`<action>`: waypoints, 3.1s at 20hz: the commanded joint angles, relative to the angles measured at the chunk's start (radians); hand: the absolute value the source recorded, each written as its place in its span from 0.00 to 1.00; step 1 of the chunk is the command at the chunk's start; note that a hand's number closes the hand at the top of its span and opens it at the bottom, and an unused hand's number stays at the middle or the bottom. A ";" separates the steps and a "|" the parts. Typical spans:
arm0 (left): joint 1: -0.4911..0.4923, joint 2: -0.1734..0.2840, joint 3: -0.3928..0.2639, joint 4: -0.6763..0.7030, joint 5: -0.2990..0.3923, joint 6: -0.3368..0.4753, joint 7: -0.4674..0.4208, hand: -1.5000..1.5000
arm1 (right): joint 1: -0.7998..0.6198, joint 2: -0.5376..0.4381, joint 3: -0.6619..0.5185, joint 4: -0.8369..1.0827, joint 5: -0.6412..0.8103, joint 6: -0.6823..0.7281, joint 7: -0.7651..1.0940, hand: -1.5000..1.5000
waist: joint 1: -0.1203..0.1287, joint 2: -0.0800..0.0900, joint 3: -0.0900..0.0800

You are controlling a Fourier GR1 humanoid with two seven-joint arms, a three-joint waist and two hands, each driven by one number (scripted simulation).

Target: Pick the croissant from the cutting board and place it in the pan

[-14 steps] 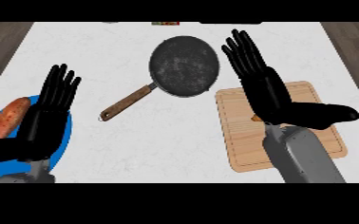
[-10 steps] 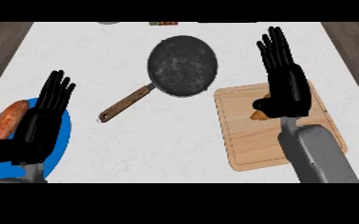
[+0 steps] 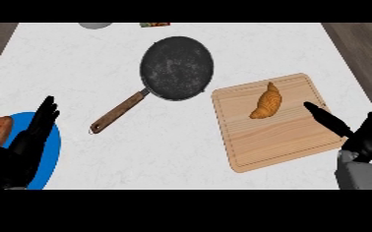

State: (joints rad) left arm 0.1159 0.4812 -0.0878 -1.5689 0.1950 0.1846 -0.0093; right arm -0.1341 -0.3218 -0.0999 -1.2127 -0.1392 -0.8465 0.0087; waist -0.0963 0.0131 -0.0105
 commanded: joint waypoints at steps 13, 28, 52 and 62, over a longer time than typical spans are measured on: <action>-0.050 0.004 -0.113 0.007 -0.112 -0.003 0.079 0.50 | -0.003 -0.223 0.303 0.077 0.344 0.051 0.761 0.00 | 0.129 -0.009 -0.007; -0.016 -0.030 -0.125 0.000 -0.148 0.026 0.072 0.50 | -0.486 -0.297 0.397 0.073 0.359 0.560 1.477 0.00 | 0.122 -0.019 0.006; -0.055 -0.072 -0.129 -0.023 -0.173 0.028 0.162 0.50 | -0.717 -0.094 0.453 0.584 0.206 0.724 1.479 0.00 | 0.102 -0.019 0.008; -0.082 -0.100 -0.102 0.028 -0.177 0.020 0.117 0.50 | -0.727 -0.047 0.440 0.719 0.209 0.717 1.416 0.00 | 0.093 -0.015 0.009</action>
State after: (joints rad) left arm 0.0510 0.3989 -0.2029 -1.5830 0.0124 0.2101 0.1323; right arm -0.8626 -0.3887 0.3354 -0.5162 0.0606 -0.1352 1.2328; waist 0.0079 -0.0018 -0.0014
